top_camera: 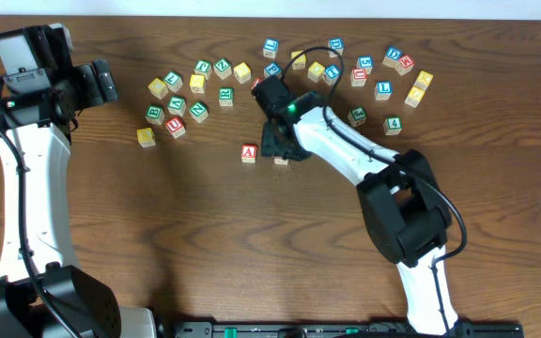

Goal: Spell out AI2
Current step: 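Place the I block to the right of the A block and release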

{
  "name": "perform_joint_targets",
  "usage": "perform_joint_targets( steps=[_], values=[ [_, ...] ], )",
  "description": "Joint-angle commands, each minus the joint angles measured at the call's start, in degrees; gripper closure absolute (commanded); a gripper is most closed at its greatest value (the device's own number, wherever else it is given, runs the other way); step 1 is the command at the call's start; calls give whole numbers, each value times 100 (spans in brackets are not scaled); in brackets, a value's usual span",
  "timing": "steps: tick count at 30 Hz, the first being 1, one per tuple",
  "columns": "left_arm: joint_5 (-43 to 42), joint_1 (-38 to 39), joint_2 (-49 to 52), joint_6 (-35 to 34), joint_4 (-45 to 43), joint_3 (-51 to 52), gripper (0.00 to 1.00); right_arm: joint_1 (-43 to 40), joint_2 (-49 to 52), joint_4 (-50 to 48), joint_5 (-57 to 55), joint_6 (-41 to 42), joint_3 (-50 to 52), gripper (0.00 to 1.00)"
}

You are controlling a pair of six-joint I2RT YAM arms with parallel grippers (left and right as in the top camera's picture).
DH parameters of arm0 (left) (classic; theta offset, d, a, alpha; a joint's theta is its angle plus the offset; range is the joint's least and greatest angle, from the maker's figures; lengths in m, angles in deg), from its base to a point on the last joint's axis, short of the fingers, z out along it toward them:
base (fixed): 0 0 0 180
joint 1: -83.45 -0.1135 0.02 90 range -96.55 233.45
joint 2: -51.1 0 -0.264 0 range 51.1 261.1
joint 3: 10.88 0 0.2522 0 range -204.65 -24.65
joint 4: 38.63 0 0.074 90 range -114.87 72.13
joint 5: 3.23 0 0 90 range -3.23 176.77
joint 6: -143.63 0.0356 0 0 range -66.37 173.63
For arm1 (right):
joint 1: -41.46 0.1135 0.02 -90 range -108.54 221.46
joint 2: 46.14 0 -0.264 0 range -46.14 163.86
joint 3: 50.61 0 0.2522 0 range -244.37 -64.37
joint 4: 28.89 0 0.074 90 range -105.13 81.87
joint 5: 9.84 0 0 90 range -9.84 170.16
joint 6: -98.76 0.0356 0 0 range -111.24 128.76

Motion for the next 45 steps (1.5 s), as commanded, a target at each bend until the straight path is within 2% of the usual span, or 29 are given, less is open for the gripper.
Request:
perform_joint_targets(
  steps=[1,3,9,13,32,45],
  values=[
    [11,11,-35,37,17,-131,1,-177,-682,92,35,-435,-13,49],
    [11,11,-35,37,17,-131,1,-238,-839,229,33,-619,-13,51],
    [11,11,-35,37,17,-131,1,-378,-793,708,33,-868,87,73],
    [11,11,-35,37,17,-131,1,-387,-568,715,59,-868,262,78],
    [11,11,-35,35,17,-131,1,-262,-284,203,369,-863,575,83],
    [11,11,-35,37,17,-131,1,-144,-101,-149,549,-861,575,82]
  ],
)
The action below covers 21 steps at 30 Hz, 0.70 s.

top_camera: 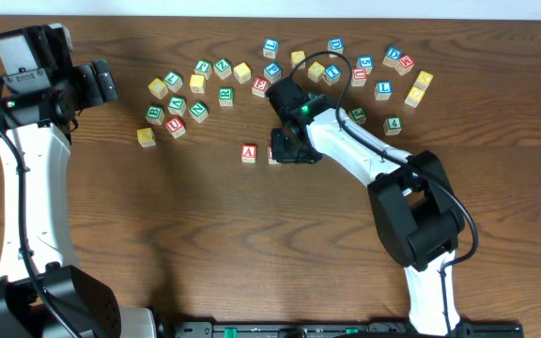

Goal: Spell out AI2
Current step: 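Place the I block to the right of the A block and release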

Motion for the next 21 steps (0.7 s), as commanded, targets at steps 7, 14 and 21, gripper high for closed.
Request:
perform_joint_targets(
  steps=[7,14,21],
  values=[
    [11,11,-35,37,17,-131,1,13,140,-136,125,-66,48,82],
    [11,11,-35,37,17,-131,1,20,140,-216,219,-66,48,83],
    [11,11,-35,37,17,-131,1,50,140,-236,221,-66,48,83]
  ],
)
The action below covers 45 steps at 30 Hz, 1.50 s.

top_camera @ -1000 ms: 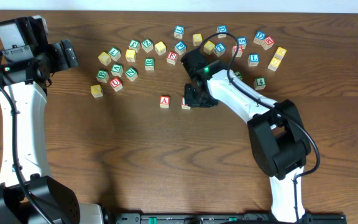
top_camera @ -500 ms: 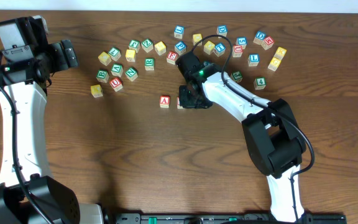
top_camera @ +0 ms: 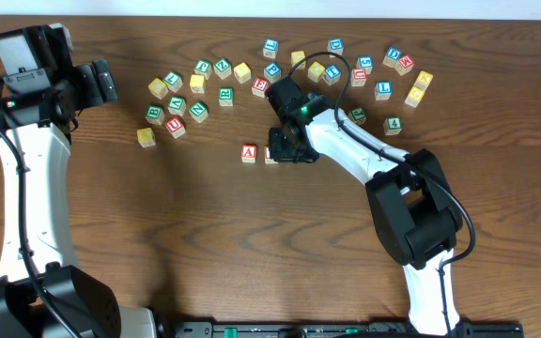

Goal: Spell out AI2

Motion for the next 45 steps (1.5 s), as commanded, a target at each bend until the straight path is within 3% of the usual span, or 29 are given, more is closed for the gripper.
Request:
perform_joint_targets(
  steps=[1,14,22,29,39,45],
  values=[
    [11,11,-35,37,17,-131,1,48,76,-24,46,-59,44,83],
    [11,11,-35,35,17,-131,1,-2,63,81,44,-85,-87,79],
    [11,11,-35,37,17,-131,1,-111,-352,345,44,-573,-549,73],
    [11,11,-35,37,17,-131,1,87,-330,-450,603,-616,-686,89],
    [11,11,-35,37,17,-131,1,769,61,-1552,509,-393,-686,90],
    [11,11,-35,37,17,-131,1,920,389,-1650,254,-46,-686,92]
  ],
)
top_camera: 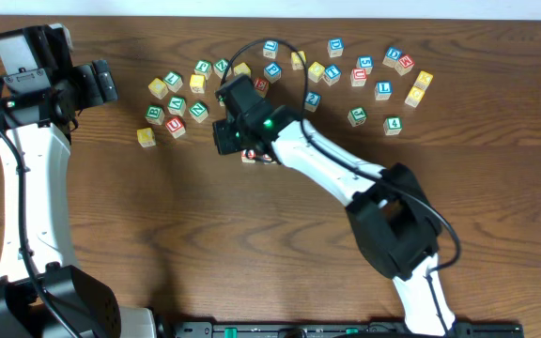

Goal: Spell out AI2

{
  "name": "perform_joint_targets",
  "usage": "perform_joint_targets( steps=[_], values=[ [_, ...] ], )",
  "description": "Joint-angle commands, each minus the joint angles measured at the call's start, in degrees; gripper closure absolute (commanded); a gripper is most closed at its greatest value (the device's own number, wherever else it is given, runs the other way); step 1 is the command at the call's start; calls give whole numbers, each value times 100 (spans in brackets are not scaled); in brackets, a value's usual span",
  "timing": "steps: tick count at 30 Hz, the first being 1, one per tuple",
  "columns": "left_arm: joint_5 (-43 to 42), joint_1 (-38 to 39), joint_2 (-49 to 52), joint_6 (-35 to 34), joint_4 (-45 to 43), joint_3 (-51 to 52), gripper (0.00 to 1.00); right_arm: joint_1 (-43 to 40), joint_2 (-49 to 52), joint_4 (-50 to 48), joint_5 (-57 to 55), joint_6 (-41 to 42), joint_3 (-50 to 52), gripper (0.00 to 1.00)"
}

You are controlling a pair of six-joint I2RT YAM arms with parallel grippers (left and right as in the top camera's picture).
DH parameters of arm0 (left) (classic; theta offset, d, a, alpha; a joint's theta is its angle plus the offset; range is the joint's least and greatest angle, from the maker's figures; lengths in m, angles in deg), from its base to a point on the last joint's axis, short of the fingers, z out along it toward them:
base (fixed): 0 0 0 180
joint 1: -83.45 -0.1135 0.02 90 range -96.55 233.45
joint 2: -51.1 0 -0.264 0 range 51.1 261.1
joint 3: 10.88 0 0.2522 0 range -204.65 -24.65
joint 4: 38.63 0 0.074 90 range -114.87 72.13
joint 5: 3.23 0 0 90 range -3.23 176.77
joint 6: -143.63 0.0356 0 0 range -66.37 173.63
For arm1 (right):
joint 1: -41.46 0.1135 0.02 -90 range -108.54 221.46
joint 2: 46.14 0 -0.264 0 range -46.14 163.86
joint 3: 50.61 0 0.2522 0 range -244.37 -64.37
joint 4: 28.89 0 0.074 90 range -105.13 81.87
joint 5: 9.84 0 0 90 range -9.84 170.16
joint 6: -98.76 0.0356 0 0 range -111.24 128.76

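The red A block (249, 156) lies mid-table, mostly covered by my right arm. A second block (267, 157) touches its right side; its letter is hidden. My right gripper (225, 139) hangs low just left of the A block, its fingers too dark to read from overhead. My left gripper (104, 82) rests at the far left, away from all blocks. No 2 block can be picked out from here.
Several loose letter blocks (177, 105) are scattered at the back left, and more blocks (383, 90) lie at the back right. The right arm stretches diagonally across the middle, covering a few blocks near the back centre.
My right gripper has moved from just right of the block pair to just left of the A block. The arm now covers both blocks. The left arm has not moved.
My right gripper first hung over a block a little right of the A block. Then that block lay closer to the A, and then right beside it under the gripper. Now the gripper is on the A's left side.
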Motion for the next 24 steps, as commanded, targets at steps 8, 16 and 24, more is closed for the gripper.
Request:
perform_joint_targets(
  steps=[8,16,24],
  values=[
    [11,11,-35,37,17,-131,1,4,361,109,-852,610,-74,92],
    [11,11,-35,37,17,-131,1,-13,361,415,-927,664,-74,92],
    [11,11,-35,37,17,-131,1,-85,361,717,-944,634,-74,92]
  ],
)
